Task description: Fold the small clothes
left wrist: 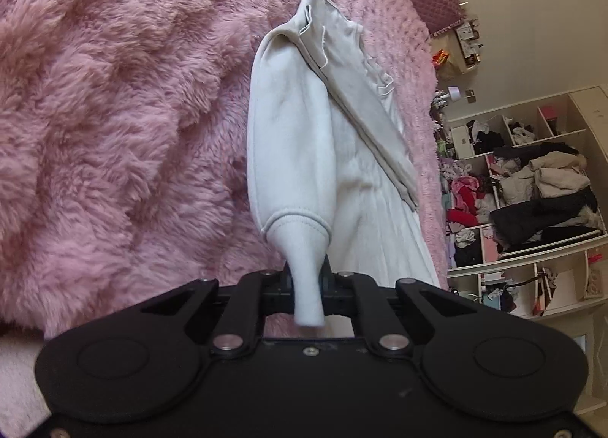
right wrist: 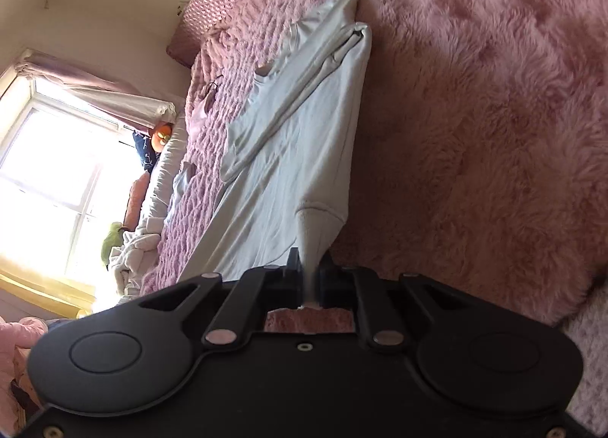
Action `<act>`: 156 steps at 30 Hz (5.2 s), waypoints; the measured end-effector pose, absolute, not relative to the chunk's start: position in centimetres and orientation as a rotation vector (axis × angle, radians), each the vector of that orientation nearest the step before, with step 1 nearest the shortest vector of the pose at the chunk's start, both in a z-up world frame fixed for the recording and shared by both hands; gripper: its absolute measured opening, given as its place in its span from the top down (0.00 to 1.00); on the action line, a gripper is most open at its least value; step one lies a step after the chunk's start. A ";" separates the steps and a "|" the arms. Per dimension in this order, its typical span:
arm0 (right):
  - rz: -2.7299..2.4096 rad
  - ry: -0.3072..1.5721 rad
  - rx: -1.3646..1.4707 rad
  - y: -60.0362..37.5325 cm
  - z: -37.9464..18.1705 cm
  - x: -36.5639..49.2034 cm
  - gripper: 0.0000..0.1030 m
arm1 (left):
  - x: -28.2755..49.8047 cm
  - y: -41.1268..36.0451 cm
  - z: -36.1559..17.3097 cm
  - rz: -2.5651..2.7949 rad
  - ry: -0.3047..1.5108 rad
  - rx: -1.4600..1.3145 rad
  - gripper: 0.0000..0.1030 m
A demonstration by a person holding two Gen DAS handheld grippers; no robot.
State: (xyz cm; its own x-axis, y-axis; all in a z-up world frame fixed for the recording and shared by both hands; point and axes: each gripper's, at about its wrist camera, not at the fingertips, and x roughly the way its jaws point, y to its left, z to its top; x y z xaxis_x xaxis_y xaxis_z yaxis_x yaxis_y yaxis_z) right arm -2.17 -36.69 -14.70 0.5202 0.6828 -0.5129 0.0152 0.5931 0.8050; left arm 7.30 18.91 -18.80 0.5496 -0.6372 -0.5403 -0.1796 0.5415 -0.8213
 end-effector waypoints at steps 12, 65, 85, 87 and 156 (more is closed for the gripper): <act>0.404 1.067 0.916 -39.0 -17.0 -3.6 0.93 | 5.1 18.9 -21.6 -0.372 1.040 -1.109 0.95; 0.136 0.764 1.072 -38.4 -18.4 16.3 0.95 | 27.4 16.9 -19.5 -0.080 0.773 -1.100 0.99; 0.088 0.944 0.730 -45.1 -18.6 7.3 0.65 | 17.1 17.2 -19.3 -0.159 0.928 -0.779 0.82; 0.107 0.870 0.540 -44.0 -16.3 8.8 0.53 | 20.5 16.4 -17.2 -0.170 0.871 -0.649 0.41; 0.237 0.729 0.205 -37.7 -15.3 19.1 0.62 | 31.4 12.8 -16.9 -0.099 0.756 -0.369 0.32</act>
State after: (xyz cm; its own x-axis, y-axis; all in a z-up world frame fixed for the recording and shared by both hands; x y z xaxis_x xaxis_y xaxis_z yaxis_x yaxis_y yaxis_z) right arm 19.06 -37.70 -15.29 0.7215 0.2835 -0.6318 -0.1416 0.9535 0.2662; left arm 31.37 12.84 -16.93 0.7263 -0.2188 -0.6517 -0.0438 0.9313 -0.3615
